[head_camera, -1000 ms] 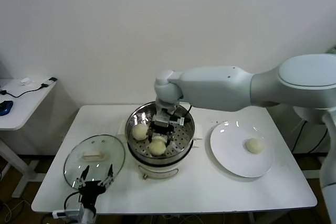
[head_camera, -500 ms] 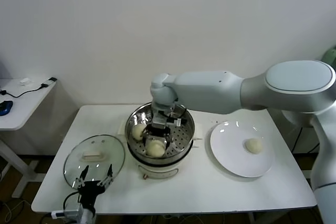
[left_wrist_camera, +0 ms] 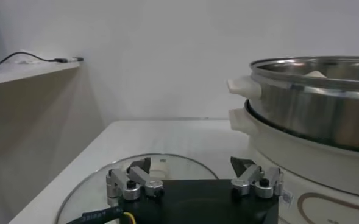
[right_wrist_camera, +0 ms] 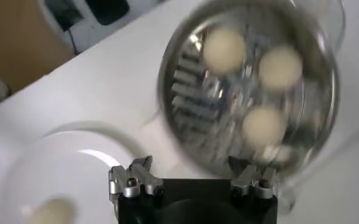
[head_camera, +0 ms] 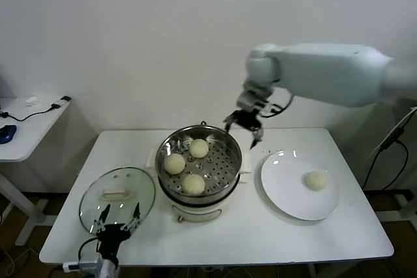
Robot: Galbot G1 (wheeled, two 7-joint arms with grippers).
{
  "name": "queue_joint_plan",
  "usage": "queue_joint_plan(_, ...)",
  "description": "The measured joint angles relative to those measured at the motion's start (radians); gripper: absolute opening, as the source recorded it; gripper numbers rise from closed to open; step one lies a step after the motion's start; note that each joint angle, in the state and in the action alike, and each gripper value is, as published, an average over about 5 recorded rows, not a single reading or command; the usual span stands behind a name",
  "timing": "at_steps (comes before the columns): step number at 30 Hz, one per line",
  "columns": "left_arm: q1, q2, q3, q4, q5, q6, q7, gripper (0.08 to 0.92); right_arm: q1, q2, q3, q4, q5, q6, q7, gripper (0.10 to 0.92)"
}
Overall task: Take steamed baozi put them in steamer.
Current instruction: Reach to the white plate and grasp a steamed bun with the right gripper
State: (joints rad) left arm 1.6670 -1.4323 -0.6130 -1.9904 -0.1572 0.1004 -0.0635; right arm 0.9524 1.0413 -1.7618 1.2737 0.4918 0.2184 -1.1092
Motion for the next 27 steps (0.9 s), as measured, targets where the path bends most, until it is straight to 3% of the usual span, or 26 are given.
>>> queue_joint_plan(12, -0.001, -0.014, -0.001, 0.013, 0.007, 0.0, 0.005, 0.823, -0.19, -0.32, 0.062, -0.045, -0.101, -0.235, 0.042, 0.823)
queue_joint_plan(27, 0.004, -0.023, -0.003, 0.029, 0.018, 0.001, 0.006, 0.823, -0.574, -0.353, 0.358, -0.251, -0.279, -0.317, 0.082, 0.823)
